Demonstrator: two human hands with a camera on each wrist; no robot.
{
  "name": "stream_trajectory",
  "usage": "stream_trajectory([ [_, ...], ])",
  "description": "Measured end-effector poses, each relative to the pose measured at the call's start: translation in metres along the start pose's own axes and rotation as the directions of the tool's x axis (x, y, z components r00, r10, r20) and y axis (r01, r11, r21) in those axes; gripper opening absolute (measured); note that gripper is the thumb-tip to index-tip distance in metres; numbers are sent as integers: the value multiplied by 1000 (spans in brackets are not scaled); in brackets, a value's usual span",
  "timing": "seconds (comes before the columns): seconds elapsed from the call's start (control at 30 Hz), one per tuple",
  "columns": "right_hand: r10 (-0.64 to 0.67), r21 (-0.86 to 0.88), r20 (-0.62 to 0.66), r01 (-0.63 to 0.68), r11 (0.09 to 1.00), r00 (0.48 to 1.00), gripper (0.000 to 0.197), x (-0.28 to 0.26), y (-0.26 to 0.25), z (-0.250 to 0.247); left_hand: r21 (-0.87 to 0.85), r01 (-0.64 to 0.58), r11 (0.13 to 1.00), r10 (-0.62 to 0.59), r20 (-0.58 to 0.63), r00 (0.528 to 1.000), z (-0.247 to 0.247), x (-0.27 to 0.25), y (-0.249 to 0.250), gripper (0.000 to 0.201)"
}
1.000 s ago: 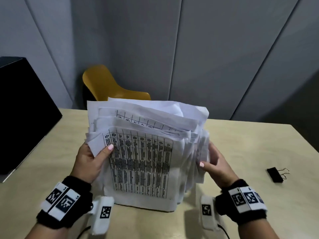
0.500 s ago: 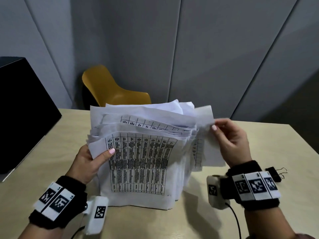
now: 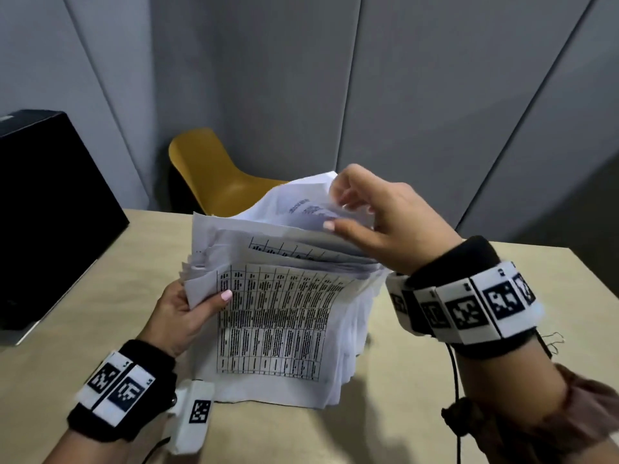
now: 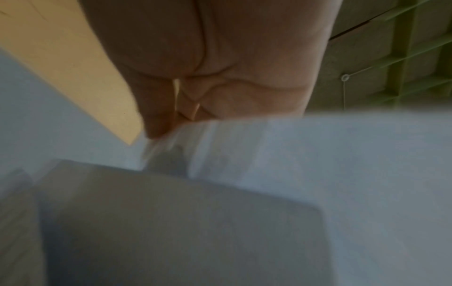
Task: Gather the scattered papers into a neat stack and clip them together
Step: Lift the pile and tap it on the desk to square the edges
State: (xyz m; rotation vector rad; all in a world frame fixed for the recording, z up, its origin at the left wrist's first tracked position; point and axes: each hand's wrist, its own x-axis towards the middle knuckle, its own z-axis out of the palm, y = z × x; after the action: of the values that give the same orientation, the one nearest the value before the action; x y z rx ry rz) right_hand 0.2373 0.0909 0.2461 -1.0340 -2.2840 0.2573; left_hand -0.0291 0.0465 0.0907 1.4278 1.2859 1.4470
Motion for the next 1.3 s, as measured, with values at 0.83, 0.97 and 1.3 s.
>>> stream_trajectory([
  [0.83,141,376,-283,-25,926,949,94,-22,43,17,-28,-69,997,65,-138,988,6,-8,8,45],
  [0.97,418,798,183,-383,465,890,142,-74,101,63,-20,-89,996,87,-80,993,2,-8,8,32],
  [1.3,519,742,-35,-326,586,854,34,-97,73,103,15,-162,987,161,-208,965,33,-7,21,55],
])
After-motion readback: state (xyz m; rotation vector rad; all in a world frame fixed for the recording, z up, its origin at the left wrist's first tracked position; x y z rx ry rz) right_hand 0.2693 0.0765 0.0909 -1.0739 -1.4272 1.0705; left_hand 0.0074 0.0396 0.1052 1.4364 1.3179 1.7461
